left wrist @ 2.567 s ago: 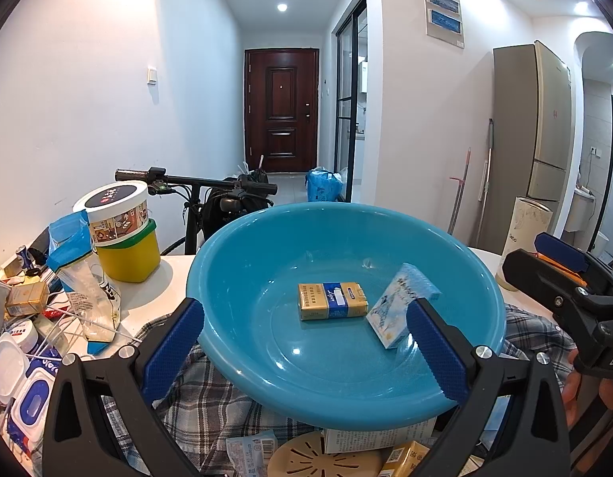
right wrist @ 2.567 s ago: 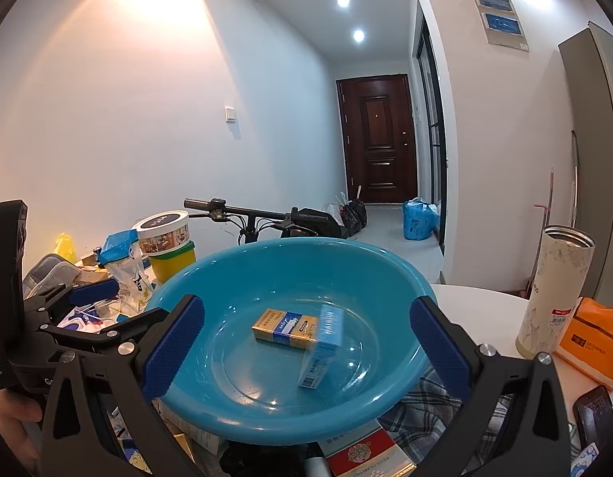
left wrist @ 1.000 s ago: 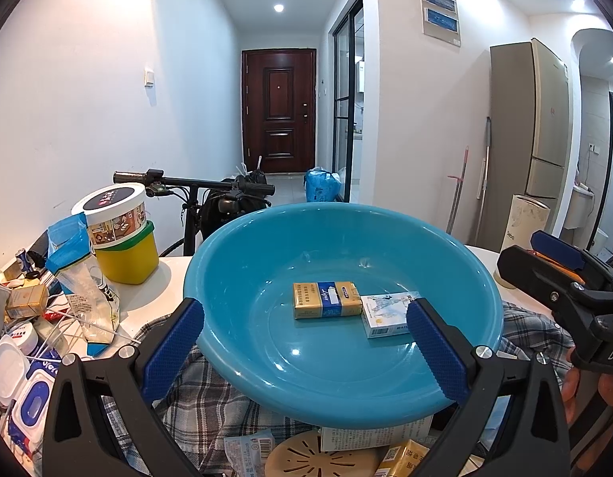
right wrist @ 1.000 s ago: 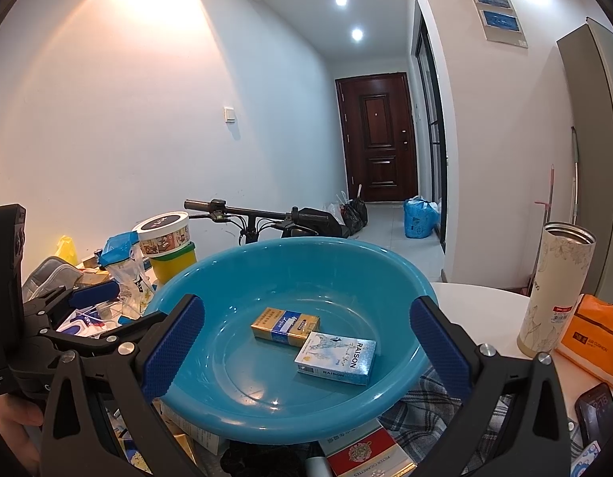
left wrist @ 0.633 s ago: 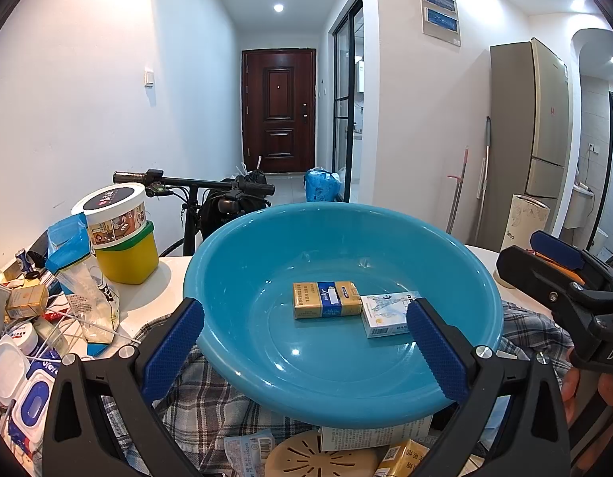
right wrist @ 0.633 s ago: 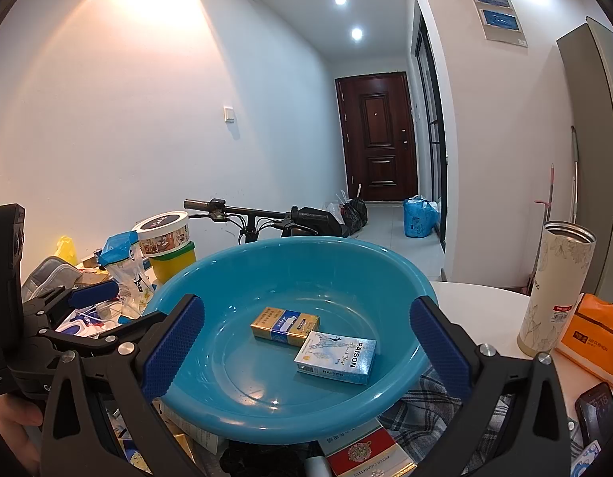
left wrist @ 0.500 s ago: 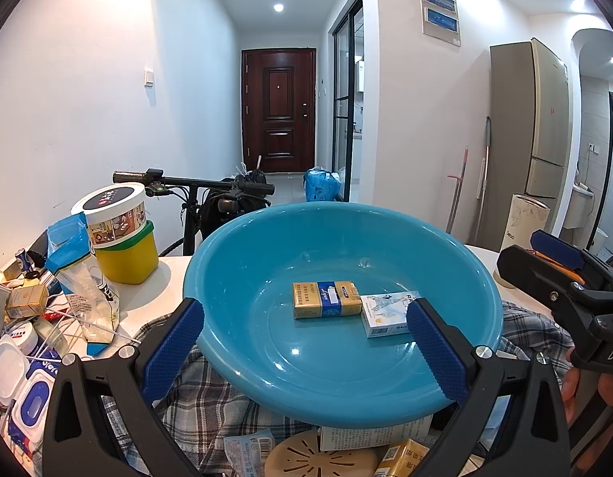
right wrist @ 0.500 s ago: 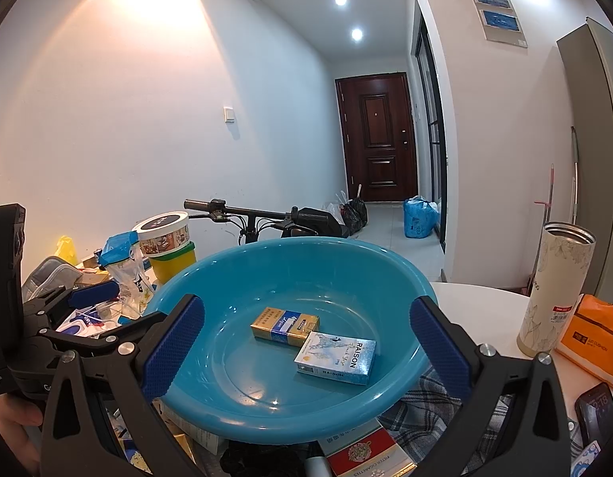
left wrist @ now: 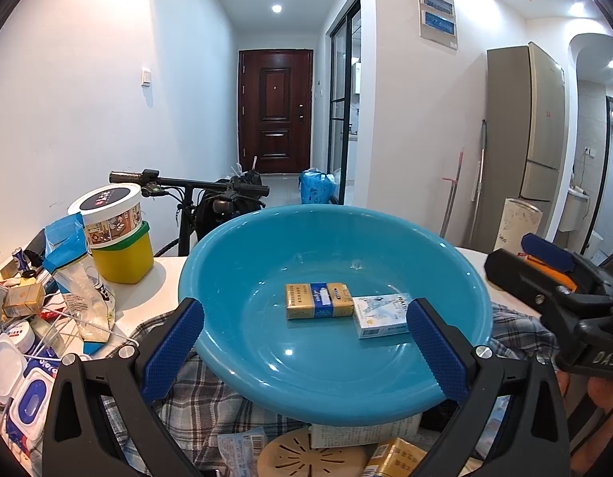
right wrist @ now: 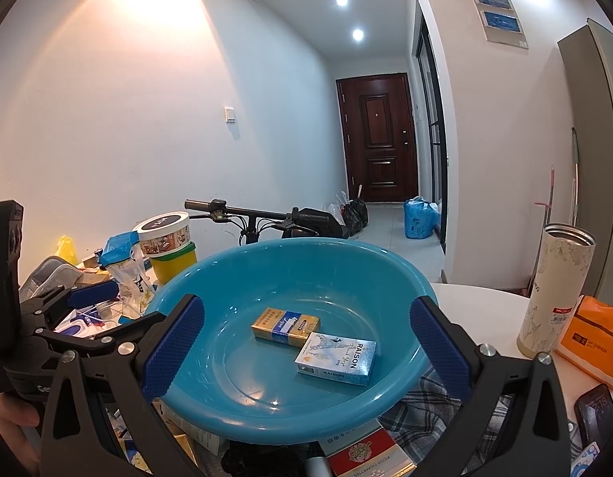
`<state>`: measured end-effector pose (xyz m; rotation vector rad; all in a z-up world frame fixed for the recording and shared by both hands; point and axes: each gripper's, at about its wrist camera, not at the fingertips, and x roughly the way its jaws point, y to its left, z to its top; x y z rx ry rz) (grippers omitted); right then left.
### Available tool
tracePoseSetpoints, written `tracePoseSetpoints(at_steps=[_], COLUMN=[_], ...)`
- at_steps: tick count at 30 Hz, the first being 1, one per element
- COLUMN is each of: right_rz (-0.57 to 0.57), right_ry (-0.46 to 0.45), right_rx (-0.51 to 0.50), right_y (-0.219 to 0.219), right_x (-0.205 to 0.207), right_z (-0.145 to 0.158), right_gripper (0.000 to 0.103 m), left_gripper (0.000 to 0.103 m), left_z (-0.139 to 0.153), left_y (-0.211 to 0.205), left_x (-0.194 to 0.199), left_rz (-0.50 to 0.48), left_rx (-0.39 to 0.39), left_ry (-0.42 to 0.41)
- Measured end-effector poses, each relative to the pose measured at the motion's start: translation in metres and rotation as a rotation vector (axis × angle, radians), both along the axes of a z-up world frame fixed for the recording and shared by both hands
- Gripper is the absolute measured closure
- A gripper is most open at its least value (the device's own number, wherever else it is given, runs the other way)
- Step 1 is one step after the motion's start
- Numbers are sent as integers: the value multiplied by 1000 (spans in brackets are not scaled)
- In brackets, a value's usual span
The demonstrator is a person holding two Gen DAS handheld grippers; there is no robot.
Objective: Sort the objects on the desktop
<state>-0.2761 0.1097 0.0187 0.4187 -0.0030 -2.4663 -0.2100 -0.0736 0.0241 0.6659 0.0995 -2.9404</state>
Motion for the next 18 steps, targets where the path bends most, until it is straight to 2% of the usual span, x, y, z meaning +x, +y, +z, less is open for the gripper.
tracePoseSetpoints(at_steps=[4, 9, 18], right_rz=[-3, -5, 0], right_ry=[-9, -15, -10], right_rx=[-8, -18, -12], right_y=[2, 4, 3], right_x=[-2, -4, -2], right_z=[-1, 0, 1], right_gripper=[0, 0, 0], left_gripper=[0, 0, 0], left_z=[5, 5, -5], left_y=[6, 9, 11], left_x=[9, 33, 75], left_rz=[6, -17, -83], left_rx=[-48, -66, 0], left_ry=[11, 0, -26])
